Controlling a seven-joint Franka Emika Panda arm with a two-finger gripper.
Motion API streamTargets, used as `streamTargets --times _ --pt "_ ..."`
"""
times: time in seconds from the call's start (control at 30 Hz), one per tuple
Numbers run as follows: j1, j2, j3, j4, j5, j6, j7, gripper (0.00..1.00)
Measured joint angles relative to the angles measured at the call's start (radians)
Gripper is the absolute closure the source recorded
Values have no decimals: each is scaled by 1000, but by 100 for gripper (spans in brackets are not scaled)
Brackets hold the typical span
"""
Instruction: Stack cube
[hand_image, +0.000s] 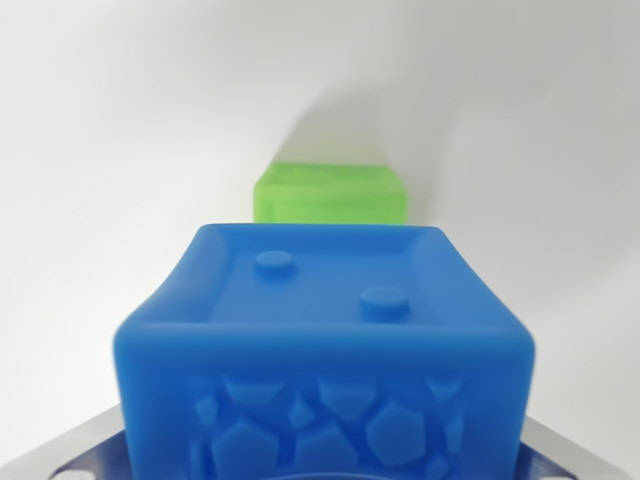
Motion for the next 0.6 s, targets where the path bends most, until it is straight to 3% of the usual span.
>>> streamTargets --times 0.6 --pt "-4 88 6 7 5 73 -3 100"
